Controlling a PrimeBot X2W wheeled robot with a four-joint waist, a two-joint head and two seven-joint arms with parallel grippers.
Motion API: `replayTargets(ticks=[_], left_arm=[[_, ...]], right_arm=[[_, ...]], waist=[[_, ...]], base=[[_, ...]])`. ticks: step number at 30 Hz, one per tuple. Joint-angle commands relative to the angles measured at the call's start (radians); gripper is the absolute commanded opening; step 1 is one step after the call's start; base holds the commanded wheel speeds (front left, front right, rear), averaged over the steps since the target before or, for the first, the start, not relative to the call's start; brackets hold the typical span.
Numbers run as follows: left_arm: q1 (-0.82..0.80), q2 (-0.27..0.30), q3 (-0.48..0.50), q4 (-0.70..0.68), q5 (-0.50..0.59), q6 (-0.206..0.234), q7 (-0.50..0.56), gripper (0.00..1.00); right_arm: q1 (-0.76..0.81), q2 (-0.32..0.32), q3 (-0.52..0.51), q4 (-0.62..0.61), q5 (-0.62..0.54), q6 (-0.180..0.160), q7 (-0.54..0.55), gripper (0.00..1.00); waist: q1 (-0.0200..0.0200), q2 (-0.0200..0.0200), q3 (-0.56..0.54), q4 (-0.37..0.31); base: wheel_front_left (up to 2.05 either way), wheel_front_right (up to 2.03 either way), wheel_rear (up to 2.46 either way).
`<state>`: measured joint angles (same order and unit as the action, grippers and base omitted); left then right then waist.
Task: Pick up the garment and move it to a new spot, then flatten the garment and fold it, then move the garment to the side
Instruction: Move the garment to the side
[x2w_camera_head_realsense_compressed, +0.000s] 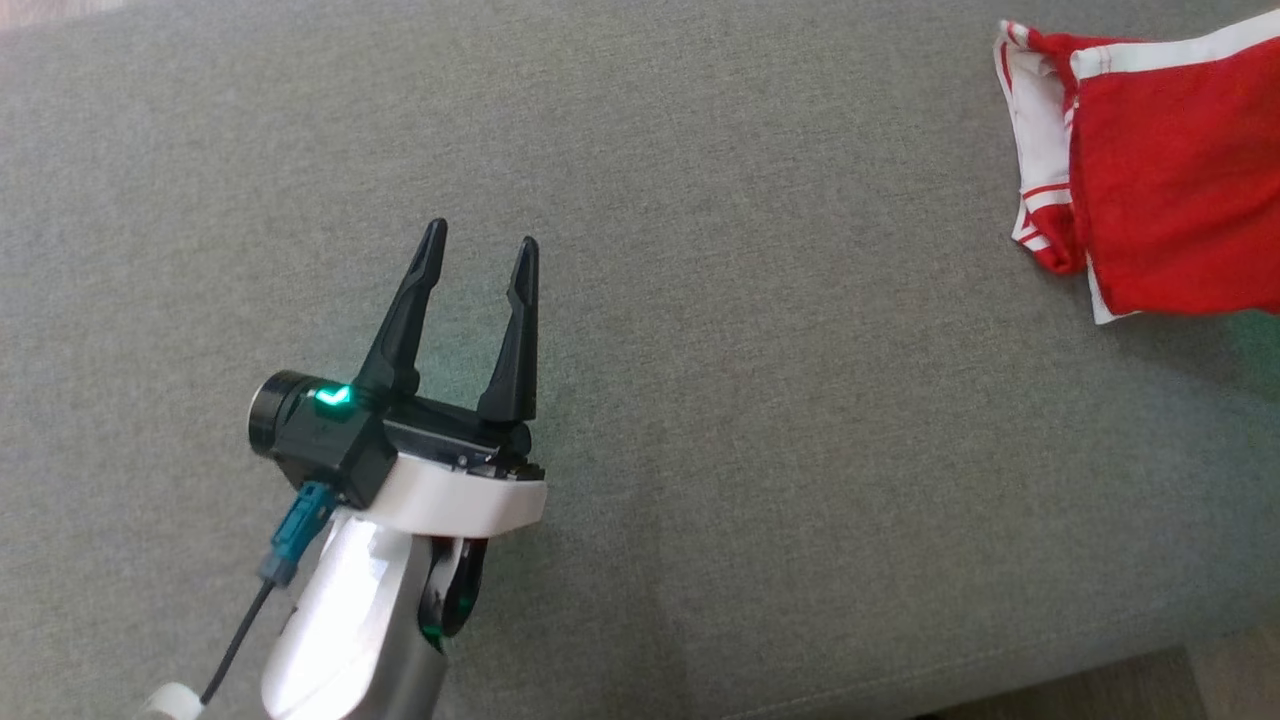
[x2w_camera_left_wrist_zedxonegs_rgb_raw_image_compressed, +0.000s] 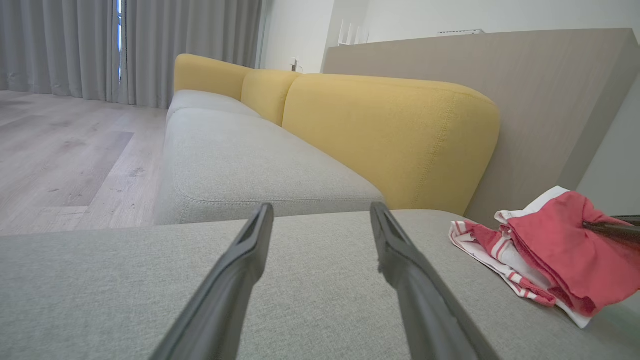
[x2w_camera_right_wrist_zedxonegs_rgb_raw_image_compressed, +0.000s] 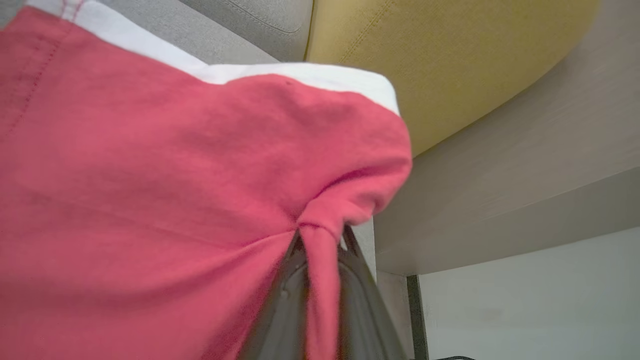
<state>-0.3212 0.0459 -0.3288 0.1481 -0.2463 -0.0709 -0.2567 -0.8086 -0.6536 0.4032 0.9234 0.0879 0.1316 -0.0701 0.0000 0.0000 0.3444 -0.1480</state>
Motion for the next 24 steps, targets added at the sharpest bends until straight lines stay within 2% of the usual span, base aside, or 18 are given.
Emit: replayTargets(ticks=[1,10,11,12,20,24], left_arm=[[-0.018,0.004,0.027,-0.031,0.007,0.0,-0.005,1.0],[-0.026,0.004,0.033,-0.026,0.012,-0.003,-0.005,1.0],[-0.027,0.004,0.033,-0.025,0.012,-0.003,-0.005,1.0],[-0.028,0.004,0.033,-0.023,0.011,-0.003,-0.005,1.0],[-0.019,0.004,0.047,-0.024,0.003,0.002,-0.005,1.0],[0.002,0.004,0.067,-0.031,-0.004,0.009,-0.005,1.0]], right_arm=[[-0.001,-0.026,-0.005,-0.012,-0.006,-0.001,-0.001,0.0],[0.002,0.004,-0.083,-0.012,-0.039,-0.001,0.01,0.0],[0.002,0.007,-0.094,-0.015,-0.042,-0.001,0.009,0.42],[0.001,0.011,-0.107,-0.018,-0.044,-0.001,0.007,1.0],[-0.003,0.056,-0.203,-0.065,-0.051,-0.001,-0.018,1.0],[0.015,0.131,-0.249,-0.156,-0.023,-0.001,-0.078,1.0]], waist=[[0.0,0.0,0.001,0.0],[0.0,0.0,0.013,0.0],[0.0,0.0,0.013,0.001],[0.0,0.0,0.012,0.001],[0.0,0.0,-0.025,0.006],[0.0,0.0,-0.076,0.009]], base=[[0.0,0.0,0.0],[0.0,0.0,0.0],[0.0,0.0,0.0],[0.0,0.0,0.0],[0.0,0.0,0.0],[0.0,0.0,0.0]])
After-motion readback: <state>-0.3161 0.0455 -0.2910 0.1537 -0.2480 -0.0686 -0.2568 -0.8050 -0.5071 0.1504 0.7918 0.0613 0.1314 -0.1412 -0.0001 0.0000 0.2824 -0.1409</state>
